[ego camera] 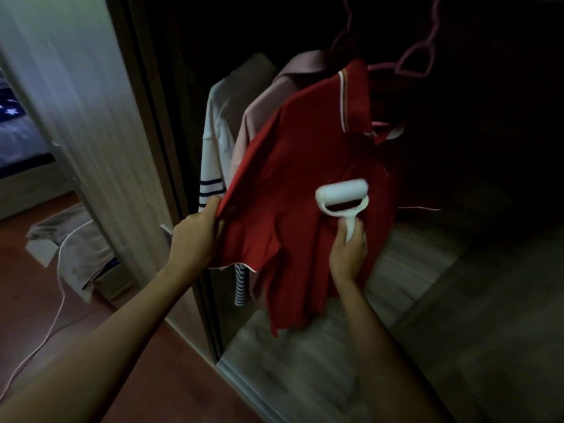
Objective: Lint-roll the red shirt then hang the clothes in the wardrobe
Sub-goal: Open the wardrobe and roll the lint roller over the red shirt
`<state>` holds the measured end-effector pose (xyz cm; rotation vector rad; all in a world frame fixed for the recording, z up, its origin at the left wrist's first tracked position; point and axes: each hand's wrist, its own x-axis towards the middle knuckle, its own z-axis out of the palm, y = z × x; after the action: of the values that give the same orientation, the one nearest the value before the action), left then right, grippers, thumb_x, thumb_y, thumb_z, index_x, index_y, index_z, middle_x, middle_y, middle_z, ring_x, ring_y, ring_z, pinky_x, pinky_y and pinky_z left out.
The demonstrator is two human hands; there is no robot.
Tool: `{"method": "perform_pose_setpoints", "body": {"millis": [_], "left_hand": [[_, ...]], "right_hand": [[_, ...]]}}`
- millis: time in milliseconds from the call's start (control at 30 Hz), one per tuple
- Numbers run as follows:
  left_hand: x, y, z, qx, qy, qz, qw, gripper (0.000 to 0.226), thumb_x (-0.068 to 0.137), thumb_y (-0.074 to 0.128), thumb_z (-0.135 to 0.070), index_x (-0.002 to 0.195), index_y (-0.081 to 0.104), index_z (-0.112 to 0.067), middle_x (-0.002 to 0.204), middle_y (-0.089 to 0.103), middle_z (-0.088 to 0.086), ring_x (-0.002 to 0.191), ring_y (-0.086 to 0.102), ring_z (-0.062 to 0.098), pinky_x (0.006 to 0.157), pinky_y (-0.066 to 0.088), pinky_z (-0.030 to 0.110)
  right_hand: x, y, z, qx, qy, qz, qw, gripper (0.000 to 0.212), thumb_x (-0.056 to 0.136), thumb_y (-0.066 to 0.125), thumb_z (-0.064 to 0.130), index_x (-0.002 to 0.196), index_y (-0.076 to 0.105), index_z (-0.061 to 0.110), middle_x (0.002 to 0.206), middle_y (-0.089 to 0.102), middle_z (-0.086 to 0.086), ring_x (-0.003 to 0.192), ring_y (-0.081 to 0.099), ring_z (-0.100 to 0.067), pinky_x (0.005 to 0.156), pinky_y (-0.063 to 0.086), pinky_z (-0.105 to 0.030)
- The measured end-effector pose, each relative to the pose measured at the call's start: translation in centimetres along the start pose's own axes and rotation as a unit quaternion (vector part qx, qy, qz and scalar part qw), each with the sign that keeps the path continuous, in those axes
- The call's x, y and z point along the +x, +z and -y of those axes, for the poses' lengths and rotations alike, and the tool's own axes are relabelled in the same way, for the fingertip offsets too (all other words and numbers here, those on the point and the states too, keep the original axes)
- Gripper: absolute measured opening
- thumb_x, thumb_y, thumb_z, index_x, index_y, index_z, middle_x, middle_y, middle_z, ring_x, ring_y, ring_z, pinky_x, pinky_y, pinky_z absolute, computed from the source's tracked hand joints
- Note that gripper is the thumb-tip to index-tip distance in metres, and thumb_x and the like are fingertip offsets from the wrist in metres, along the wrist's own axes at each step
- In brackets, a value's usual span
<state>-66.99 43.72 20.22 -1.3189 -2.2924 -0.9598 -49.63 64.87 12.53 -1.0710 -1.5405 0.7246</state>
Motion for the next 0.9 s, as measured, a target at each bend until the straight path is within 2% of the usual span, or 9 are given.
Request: {"method": "perform_pose_setpoints", "body": {"millis": [67,167,267,433,533,633,700,800,900], "left_hand": [[0.2,-0.1,0.0,-0.002,0.002,-0.002,1.0,0.037,0.081,0.019,-0.051,0.103,0.03,-0.023,0.072,0.063,0.023,0.06,0.061,0.04,0.055,0.049,0.043],[0.3,-0.4,-0.1,0.001,0.013,-0.003,1.0,0.037,0.084,0.021,-0.046,0.105,0.034,-0.019,0.068,0.061,0.018,0.055,0.06,0.035,0.053,0.05,0.042],[0.4,-0.8,-0.6,0.003,0.005,0.003,1.0,0.048,0.083,0.021,-0.042,0.106,0.047,-0.009,0.067,0.06,0.013,0.054,0.059,0.032,0.052,0.051,0.041],[0.7,-1.0,-1.6,-0.013,0.011,-0.01,1.0,0.028,0.087,0.033,-0.032,0.095,0.049,-0.011,0.068,0.057,0.005,0.055,0.057,0.027,0.051,0.048,0.038],[0.8,-1.0,-2.7,-0.018,0.009,-0.037,0.999,0.022,0.092,0.043,-0.031,0.099,0.049,-0.011,0.071,0.059,0.004,0.059,0.06,0.028,0.051,0.04,0.031],[1.4,-1.2,-4.6,-0.042,0.003,-0.048,0.998,0.034,0.094,0.045,-0.048,0.109,0.049,-0.018,0.084,0.066,-0.002,0.07,0.065,0.019,0.058,0.049,0.032],[2.2,-1.3,-6.0,-0.057,0.001,-0.069,0.996,0.04,0.092,0.05,-0.052,0.113,0.049,-0.019,0.087,0.066,-0.003,0.07,0.063,0.016,0.059,0.049,0.03],[4.0,-1.4,-8.0,-0.073,0.012,-0.097,0.993,0.043,0.091,0.049,-0.055,0.115,0.048,-0.019,0.09,0.063,-0.003,0.073,0.062,0.017,0.061,0.052,0.037],[5.9,-1.0,-9.4,-0.086,0.022,-0.107,0.99,0.047,0.092,0.048,-0.055,0.118,0.048,-0.016,0.113,0.06,0.0,0.095,0.061,0.018,0.075,0.053,0.039]], "right_hand": [[-1.4,0.5,-3.9,-0.064,0.043,0.056,0.995,0.028,0.097,0.051,0.032,0.109,0.062,0.009,0.101,0.066,-0.013,0.096,0.062,-0.031,0.077,0.039,-0.028],[-4.0,0.2,-8.2,-0.138,0.115,0.134,0.975,0.035,0.095,0.047,0.043,0.112,0.061,0.016,0.103,0.067,-0.014,0.099,0.063,-0.034,0.08,0.045,-0.037],[-5.4,-0.6,-8.6,-0.134,0.148,0.135,0.97,0.032,0.093,0.048,0.049,0.108,0.061,0.024,0.104,0.067,-0.006,0.099,0.062,-0.031,0.08,0.048,-0.037],[-3.5,-1.8,-1.9,-0.02,0.052,0.018,0.998,0.017,0.093,0.05,0.041,0.097,0.059,0.027,0.088,0.064,0.004,0.085,0.06,-0.019,0.071,0.04,-0.027],[-1.9,-2.2,2.7,0.025,-0.021,0.003,0.999,0.016,0.095,0.054,0.029,0.102,0.061,0.017,0.088,0.062,0.004,0.082,0.056,-0.01,0.069,0.038,-0.017],[-1.5,-2.1,4.3,0.026,-0.066,0.026,0.997,0.02,0.095,0.055,0.027,0.108,0.061,0.014,0.094,0.062,0.005,0.084,0.055,-0.007,0.07,0.038,-0.015],[-2.5,-1.4,3.2,0.0,-0.071,0.065,0.995,0.021,0.095,0.055,0.03,0.109,0.061,0.015,0.095,0.063,0.003,0.085,0.057,-0.01,0.07,0.037,-0.018],[-5.0,-0.5,-0.7,-0.075,-0.033,0.123,0.989,0.019,0.094,0.053,0.039,0.102,0.058,0.023,0.093,0.065,0.0,0.084,0.061,-0.019,0.068,0.037,-0.023],[-7.2,-0.7,-3.3,-0.125,-0.001,0.154,0.98,0.02,0.093,0.054,0.041,0.101,0.06,0.023,0.092,0.066,-0.003,0.086,0.063,-0.025,0.067,0.04,-0.03]]}}
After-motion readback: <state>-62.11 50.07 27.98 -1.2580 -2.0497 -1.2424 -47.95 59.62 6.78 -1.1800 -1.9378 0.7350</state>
